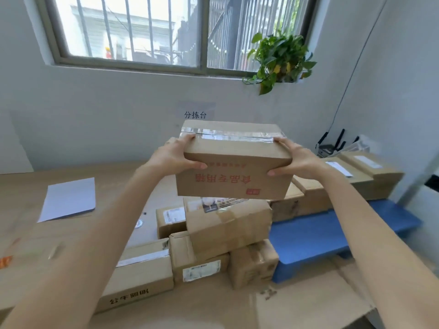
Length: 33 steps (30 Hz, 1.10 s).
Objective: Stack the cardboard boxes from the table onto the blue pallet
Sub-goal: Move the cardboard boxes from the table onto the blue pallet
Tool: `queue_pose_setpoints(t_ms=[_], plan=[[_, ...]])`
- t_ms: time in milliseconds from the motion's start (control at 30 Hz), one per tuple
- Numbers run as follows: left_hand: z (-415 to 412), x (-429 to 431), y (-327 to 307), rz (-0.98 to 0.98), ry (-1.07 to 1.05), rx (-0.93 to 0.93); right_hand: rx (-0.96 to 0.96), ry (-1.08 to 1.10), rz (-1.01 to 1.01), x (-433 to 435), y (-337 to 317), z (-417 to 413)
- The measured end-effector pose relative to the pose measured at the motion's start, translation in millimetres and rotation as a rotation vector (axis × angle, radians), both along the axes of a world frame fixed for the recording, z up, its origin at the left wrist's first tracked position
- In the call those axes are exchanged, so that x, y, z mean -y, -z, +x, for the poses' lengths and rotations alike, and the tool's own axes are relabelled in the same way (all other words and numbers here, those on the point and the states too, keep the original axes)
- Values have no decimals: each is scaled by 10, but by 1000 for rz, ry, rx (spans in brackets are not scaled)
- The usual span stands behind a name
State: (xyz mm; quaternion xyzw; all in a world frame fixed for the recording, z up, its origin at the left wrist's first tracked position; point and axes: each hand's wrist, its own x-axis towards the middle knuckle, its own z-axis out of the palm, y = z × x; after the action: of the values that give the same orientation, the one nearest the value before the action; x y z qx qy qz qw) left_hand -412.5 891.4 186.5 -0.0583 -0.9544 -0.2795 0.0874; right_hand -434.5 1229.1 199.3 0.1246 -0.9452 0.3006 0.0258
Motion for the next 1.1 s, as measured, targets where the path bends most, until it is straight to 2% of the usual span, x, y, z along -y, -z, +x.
queue_pose_setpoints(t_ms=[200,400,533,767,1100], plan=[[-150,-1542,20,4,85,-3,14,59,5,-1562,-4,20],[-115,-2876,265,14,72,52,-4,50,85,-2828,96,34],[12,-3469,589,17,40,111,102,34,30,-3427,366,-17],[236,-3825,1153,-9,-25,228,233,-57,2,-3788,1057,-106],[458,-3859,1945,-8,-148,309,310,-145,-30,-3678,1946,-243]])
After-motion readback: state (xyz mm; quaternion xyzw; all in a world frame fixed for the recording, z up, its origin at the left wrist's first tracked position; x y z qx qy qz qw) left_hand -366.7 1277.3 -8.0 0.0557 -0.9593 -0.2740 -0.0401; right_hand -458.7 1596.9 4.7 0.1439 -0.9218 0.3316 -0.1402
